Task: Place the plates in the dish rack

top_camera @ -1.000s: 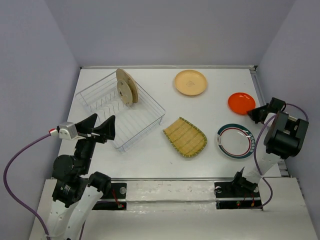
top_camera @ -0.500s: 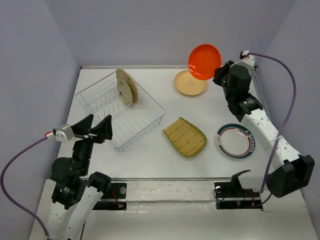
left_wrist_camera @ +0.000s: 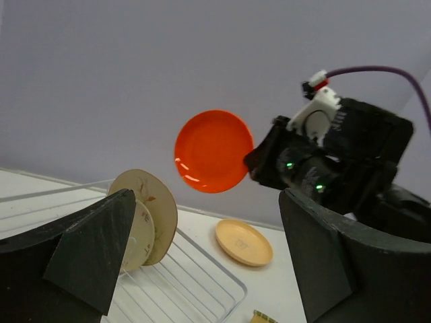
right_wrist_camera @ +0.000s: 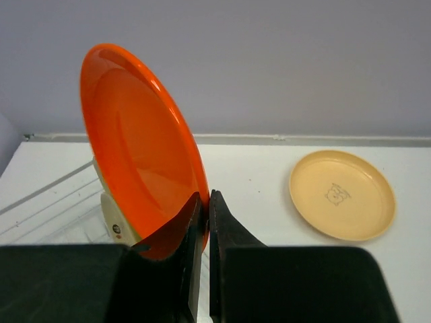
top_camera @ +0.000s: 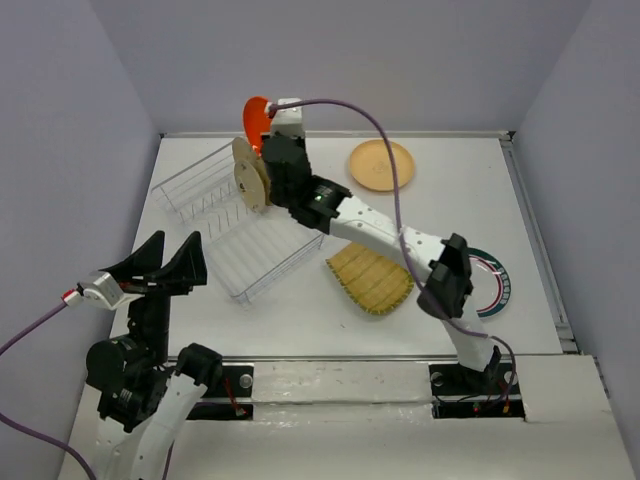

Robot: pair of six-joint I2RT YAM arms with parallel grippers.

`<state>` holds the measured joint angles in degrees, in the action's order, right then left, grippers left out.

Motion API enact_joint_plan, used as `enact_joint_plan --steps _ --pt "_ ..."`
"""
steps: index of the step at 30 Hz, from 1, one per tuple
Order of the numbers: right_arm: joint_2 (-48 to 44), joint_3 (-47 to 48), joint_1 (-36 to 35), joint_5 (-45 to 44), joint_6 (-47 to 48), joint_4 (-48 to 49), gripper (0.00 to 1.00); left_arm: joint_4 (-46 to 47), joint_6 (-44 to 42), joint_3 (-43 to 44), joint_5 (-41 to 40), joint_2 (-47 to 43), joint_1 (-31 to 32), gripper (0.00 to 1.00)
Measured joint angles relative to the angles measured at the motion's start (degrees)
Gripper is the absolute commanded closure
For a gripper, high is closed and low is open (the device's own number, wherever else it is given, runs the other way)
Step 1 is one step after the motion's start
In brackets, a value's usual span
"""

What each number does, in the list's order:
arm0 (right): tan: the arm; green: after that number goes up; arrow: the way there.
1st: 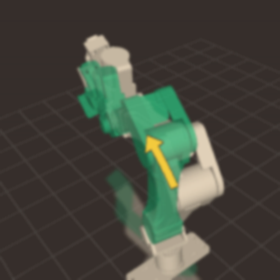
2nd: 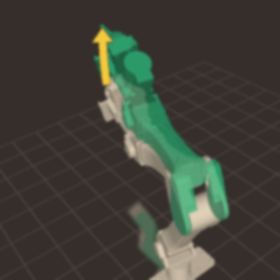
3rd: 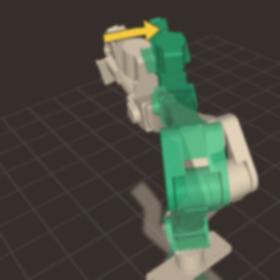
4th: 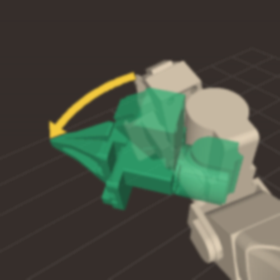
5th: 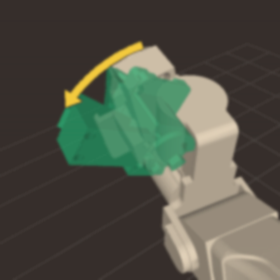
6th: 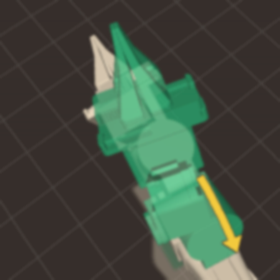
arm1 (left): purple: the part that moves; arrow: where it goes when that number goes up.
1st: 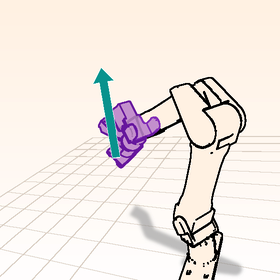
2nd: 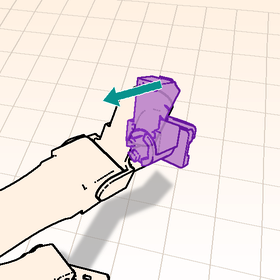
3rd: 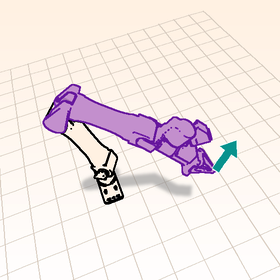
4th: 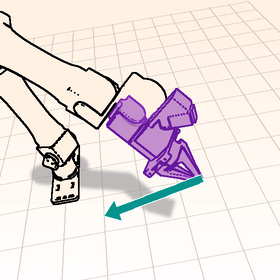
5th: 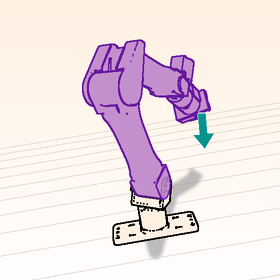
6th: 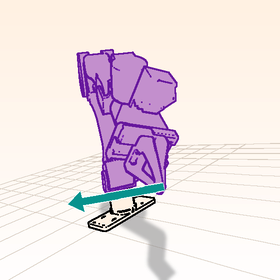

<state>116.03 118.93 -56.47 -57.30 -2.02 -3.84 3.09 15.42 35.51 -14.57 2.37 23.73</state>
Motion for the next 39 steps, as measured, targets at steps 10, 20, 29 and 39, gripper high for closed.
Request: enact_joint_plan --steps 10,20,29,39 --pt "26.93 25.18 -6.45 -2.12 15.65 4.96 0.93 0.85 -2.12 -0.96 -5.40 -1.75 2.91 0.01" --pt "33.51 26.99 -6.12 0.85 16.76 6.25 0.93 0.37 -2.12 -1.20 -5.38 -1.75 2.91 0.01" --pt "34.36 27.58 -5.40 0.63 18.43 8.52 0.93 0.42 -2.12 -1.25 -4.90 -1.77 2.91 0.01" --pt "35.82 27.47 -5.05 -0.66 18.80 9.31 0.93 0.44 -2.10 -1.27 -4.22 -1.75 2.91 0.01"
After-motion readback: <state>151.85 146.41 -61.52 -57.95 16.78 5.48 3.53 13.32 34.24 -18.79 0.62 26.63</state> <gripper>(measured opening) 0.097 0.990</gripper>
